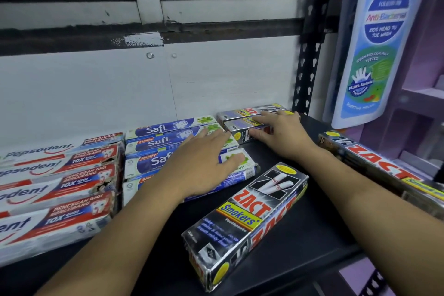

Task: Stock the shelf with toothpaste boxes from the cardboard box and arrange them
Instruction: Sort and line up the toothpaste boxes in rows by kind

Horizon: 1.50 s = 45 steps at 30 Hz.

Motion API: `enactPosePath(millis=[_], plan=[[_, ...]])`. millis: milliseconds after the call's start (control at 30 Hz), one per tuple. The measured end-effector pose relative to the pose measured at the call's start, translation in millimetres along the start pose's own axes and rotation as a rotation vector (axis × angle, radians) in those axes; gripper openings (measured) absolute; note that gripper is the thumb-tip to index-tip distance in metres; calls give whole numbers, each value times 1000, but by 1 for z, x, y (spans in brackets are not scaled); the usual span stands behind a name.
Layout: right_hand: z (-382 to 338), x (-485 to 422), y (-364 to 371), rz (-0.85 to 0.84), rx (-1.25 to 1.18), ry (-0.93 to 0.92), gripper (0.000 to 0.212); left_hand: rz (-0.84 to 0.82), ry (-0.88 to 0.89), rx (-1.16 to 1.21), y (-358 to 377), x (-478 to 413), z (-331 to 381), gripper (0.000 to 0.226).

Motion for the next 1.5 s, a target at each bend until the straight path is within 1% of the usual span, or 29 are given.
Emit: enactPosePath(millis=[100,200,400,733,933,1100,1167,1267,1333,1400,1500], plan=[[1,0,2,0,-5,-9,51,-3,3,-2,0,1,0,70],[-1,0,2,-4,41,-5,53,-3,0,2,-1,2,1,69],[-3,1,-4,28,85,24,50,-7,-2,7,-2,3,2,69],[-4,5,-7,51,-17,4,40,-10,-8,9,-3,4,1,70],[-6,7,-12,62,-22,-14,40,-11,-10,8,-3,3,1,70],[-7,8,-12,24,-26,2,42,-10,-10,8,-2,3,1,70],[-10,9,-20,52,-40,1,44,-9,-9,6,-3,3,0,70],[-23,20,-56,246,-103,3,43,-10,-3,3,-3,4,1,71],[-33,31,-78,321,-98,20,39,-10,-3,5,-3,3,1,71],[-41,42,-97,297,-60,32,37,-5,0,5,-3,3,1,72],[-50,69,-128,210,41,84,34,-1,5,15,-4,3,2,71]])
Point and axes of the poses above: each hand's wrist, its own x-axis away from the middle knuckle, its own y-axis out of the palm, z = x × y, the point moved 6 cm from there along -x, towards the middle knuckle, and after that the axes turned 10 degrees about -y, right-handed, at the moved point
